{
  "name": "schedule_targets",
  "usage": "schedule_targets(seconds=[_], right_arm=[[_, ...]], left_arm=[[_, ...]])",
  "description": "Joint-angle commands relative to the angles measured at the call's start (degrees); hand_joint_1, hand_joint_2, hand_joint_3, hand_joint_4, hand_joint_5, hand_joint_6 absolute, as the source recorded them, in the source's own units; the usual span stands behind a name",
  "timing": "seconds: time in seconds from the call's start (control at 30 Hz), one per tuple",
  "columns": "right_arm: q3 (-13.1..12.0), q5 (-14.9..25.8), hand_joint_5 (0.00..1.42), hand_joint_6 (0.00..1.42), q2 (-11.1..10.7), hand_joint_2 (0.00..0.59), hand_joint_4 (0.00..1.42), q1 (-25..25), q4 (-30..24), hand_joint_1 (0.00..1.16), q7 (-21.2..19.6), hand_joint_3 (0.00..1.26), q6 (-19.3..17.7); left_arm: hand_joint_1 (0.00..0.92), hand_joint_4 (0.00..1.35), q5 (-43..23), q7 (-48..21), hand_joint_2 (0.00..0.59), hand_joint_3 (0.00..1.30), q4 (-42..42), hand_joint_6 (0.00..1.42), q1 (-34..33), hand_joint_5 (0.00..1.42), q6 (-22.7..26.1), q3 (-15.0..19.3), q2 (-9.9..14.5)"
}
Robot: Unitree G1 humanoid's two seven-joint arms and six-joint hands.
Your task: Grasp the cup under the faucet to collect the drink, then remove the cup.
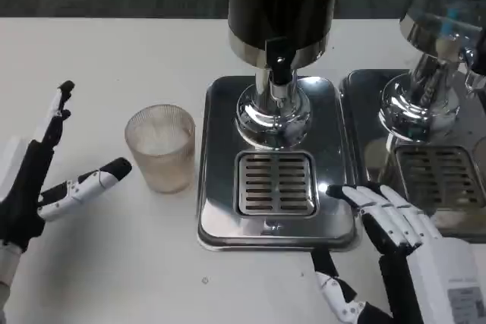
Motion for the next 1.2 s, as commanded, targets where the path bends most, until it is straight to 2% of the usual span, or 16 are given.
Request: schedule_targets(seconds=[0.03,0.4,0.7,1.2], right_arm=[[0.7,-0.5,0.21,0.29,0.4,0.405,0.27,-0.7,0.4,0.42,-0.6,0.32,0.2],[2.6,-0.4,0.22,0.32,0.9,0.405,0.28,-2.2,1.7,0.42,-1.8,0.35,0.0],[3.5,-0.3,0.23,0.32,1.2,0.405,0.29,-2.5,2.1,0.42,-2.2,0.37,0.2],[3.7,-0.2,0.26,0.33,1.6,0.405,0.31,-1.9,1.9,0.42,-2.1,0.38,0.4]], left_arm=[[0.221,0.0,0.3,-1.3,0.025,0.0,2.9,0.14,-3.0,0.12,1.5,-2.2,1.2],[0.276,0.0,2.2,-2.5,0.028,0.0,7.4,0.18,-8.9,0.16,5.8,-7.9,2.0],[0.295,0.01,2.6,-3.6,0.028,0.0,10.4,0.19,-12.5,0.19,7.6,-11.8,1.2],[0.288,0.03,1.7,-6.1,0.031,0.0,13.4,0.21,-15.6,0.21,7.0,-14.4,0.2]])
